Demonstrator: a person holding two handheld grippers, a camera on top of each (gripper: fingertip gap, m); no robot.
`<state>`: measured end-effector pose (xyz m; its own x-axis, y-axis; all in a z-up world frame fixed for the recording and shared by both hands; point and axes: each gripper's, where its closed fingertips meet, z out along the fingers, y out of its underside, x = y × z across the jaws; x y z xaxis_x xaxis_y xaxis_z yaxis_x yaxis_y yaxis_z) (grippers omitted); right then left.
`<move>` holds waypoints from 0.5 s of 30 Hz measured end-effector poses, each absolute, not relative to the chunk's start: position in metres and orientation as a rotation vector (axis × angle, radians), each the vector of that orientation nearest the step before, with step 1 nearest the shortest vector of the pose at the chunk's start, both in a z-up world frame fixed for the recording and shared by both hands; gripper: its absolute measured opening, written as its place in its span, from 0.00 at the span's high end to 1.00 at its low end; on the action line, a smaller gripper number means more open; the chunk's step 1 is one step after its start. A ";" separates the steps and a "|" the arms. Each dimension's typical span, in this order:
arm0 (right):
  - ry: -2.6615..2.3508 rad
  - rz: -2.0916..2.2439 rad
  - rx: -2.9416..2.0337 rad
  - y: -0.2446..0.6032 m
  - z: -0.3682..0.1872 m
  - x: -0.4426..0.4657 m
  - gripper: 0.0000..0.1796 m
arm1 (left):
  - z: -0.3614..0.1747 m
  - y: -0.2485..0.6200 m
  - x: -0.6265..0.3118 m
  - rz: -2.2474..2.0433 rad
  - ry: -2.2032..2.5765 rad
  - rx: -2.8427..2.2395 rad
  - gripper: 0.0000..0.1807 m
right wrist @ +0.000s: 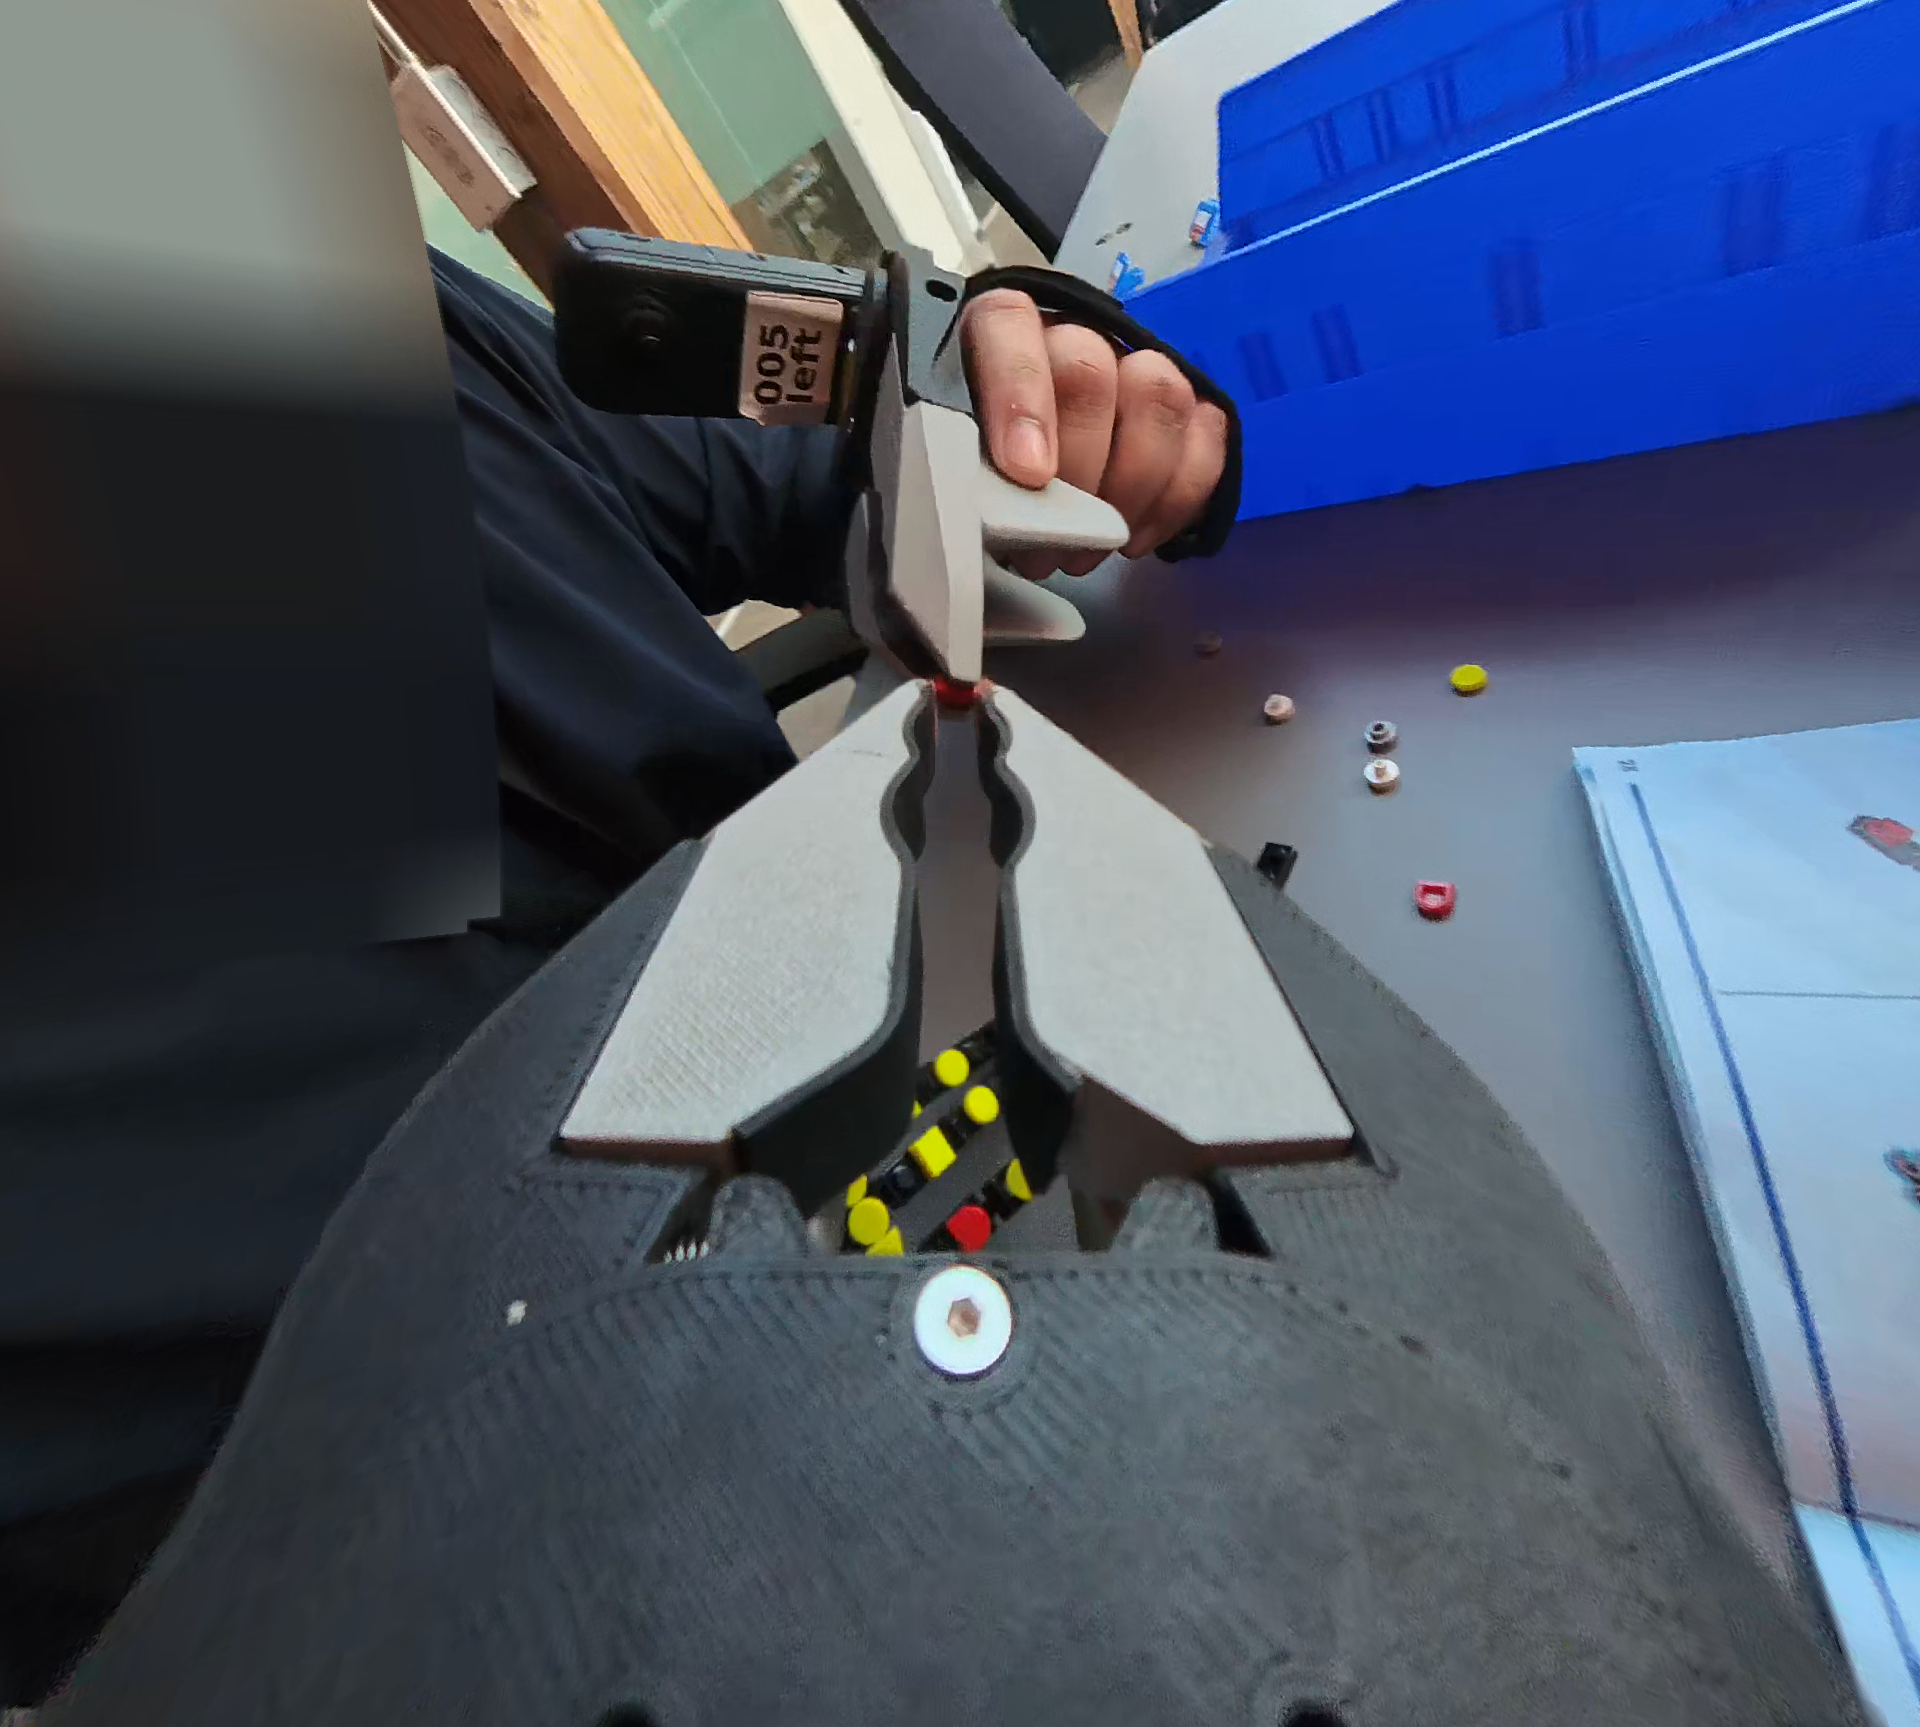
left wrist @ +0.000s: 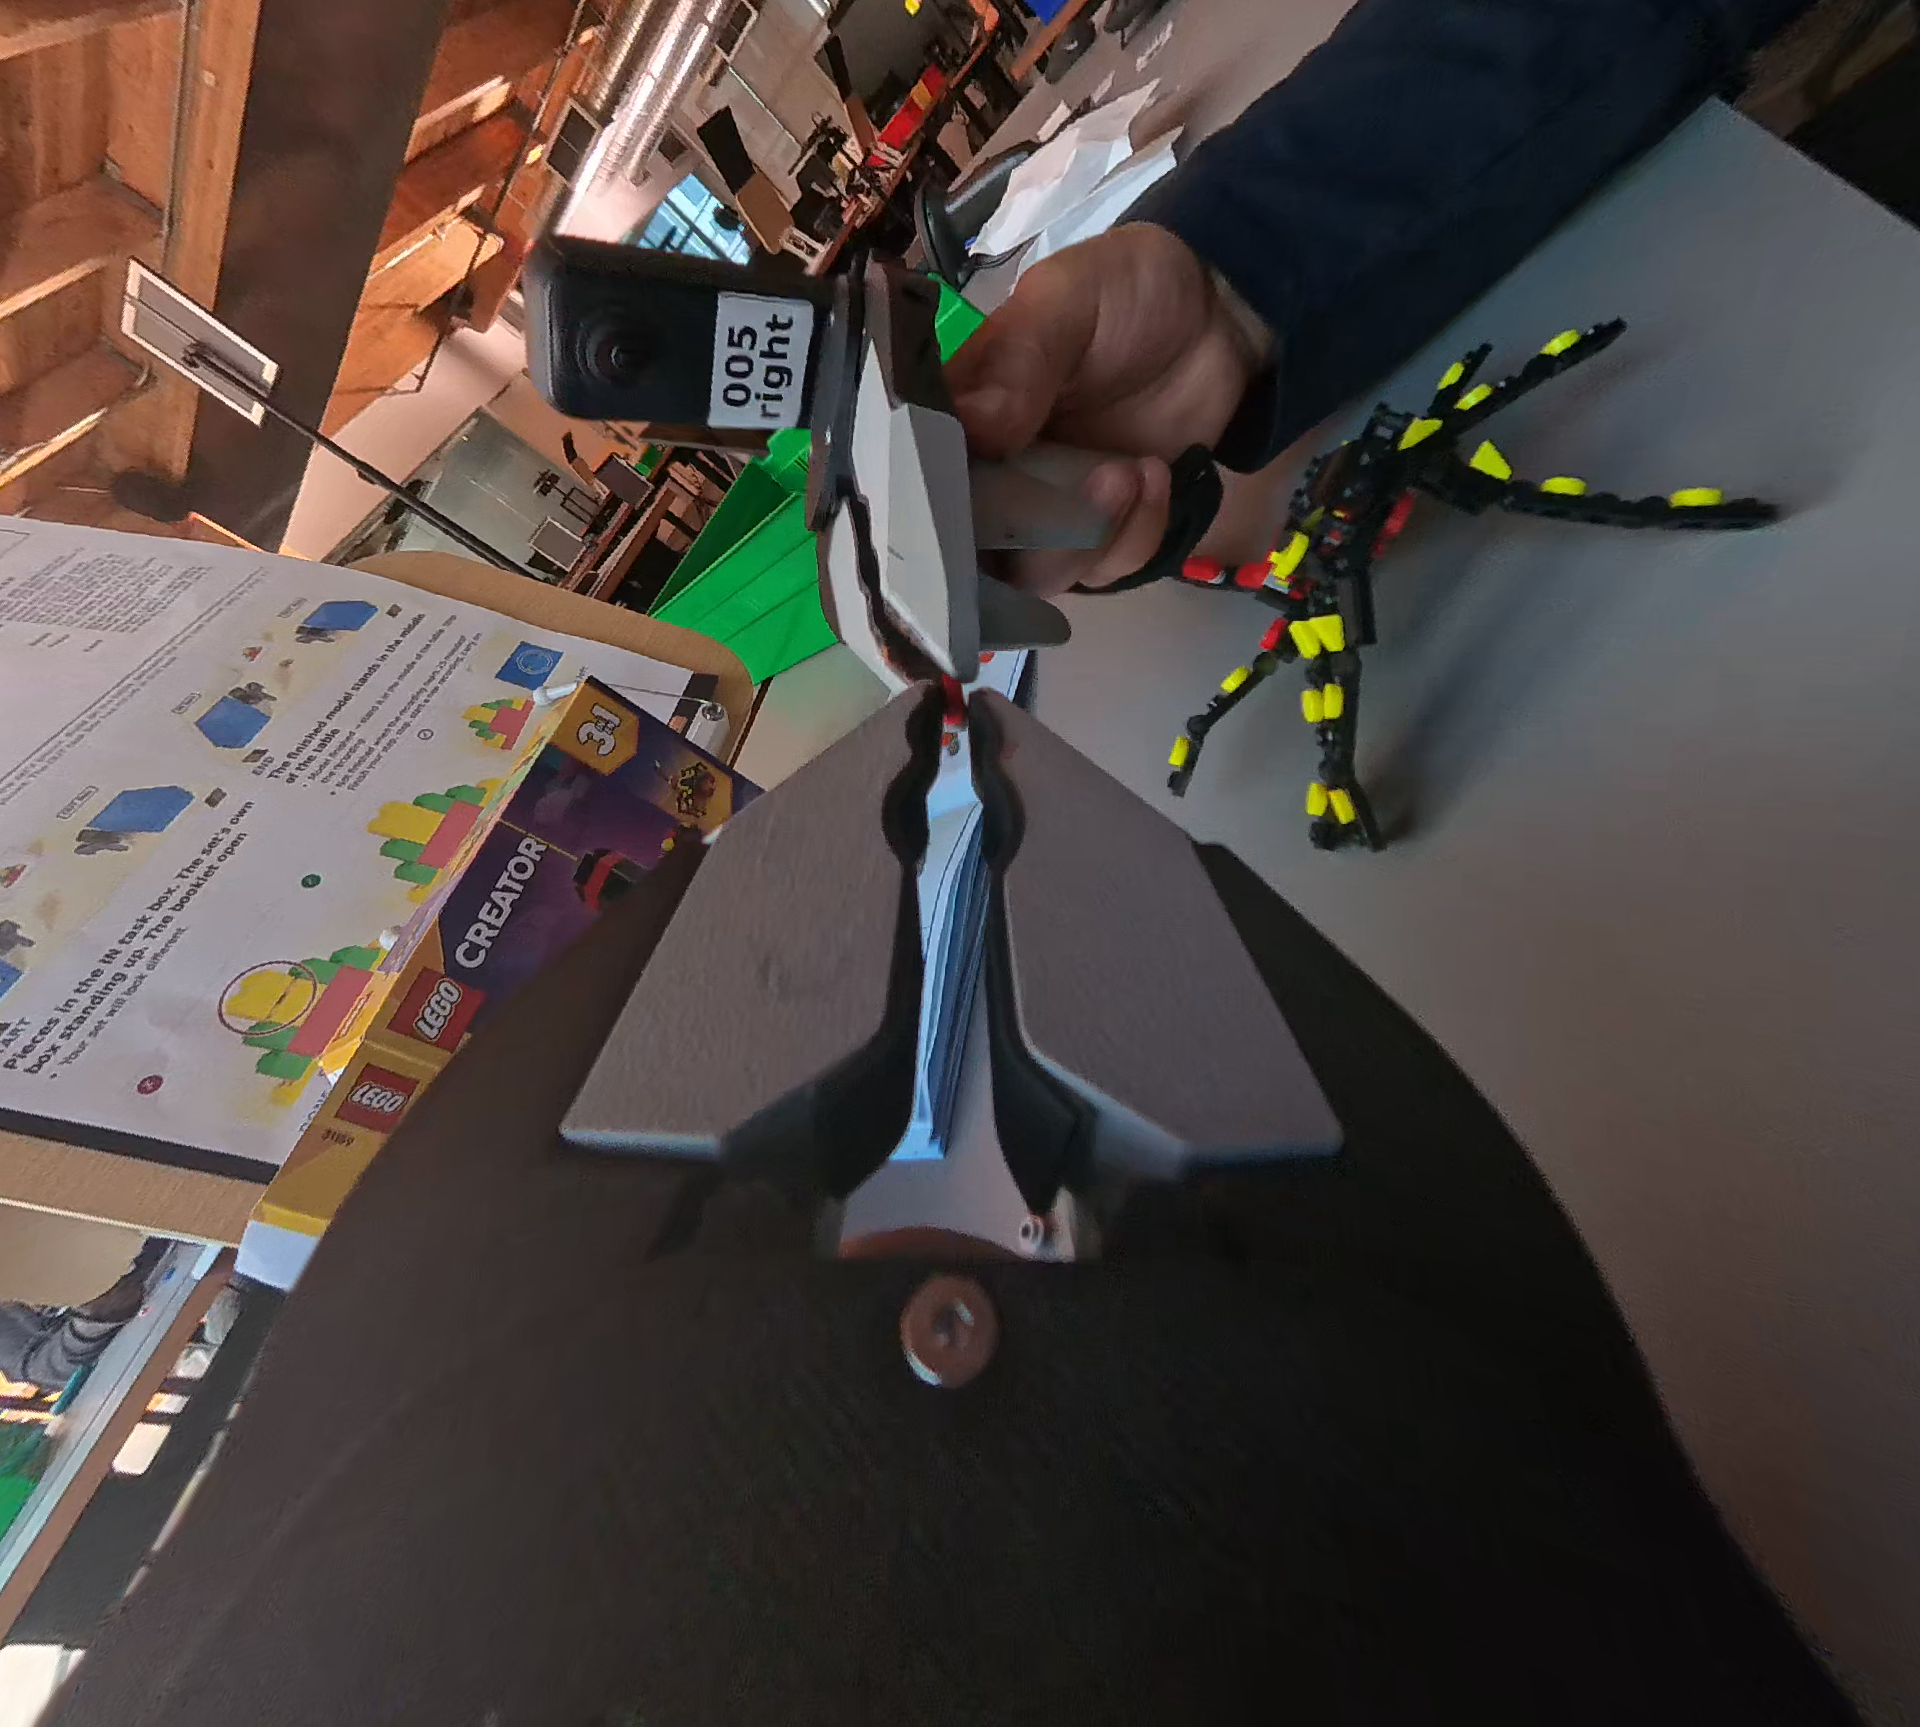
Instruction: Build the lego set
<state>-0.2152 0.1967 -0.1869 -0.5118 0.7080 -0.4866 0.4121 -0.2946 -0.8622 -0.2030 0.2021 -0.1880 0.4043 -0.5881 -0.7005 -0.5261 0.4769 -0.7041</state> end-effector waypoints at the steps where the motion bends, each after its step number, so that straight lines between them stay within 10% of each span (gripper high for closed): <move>1: -1.712 1.850 -1.416 0.198 -0.189 -0.216 0.98 | -0.189 0.202 -0.204 -0.043 1.235 -1.157 0.99; 15: -1.758 1.831 -1.413 0.195 -0.194 -0.214 0.98 | -0.195 0.203 -0.204 0.086 1.297 -1.125 0.99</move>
<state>-0.2140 0.1949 -0.1936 -0.5057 0.7280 -0.4629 0.4330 -0.2499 -0.8661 -0.2043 0.2030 -0.1953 0.3436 -0.5172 -0.7838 -0.6161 0.5058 -0.6038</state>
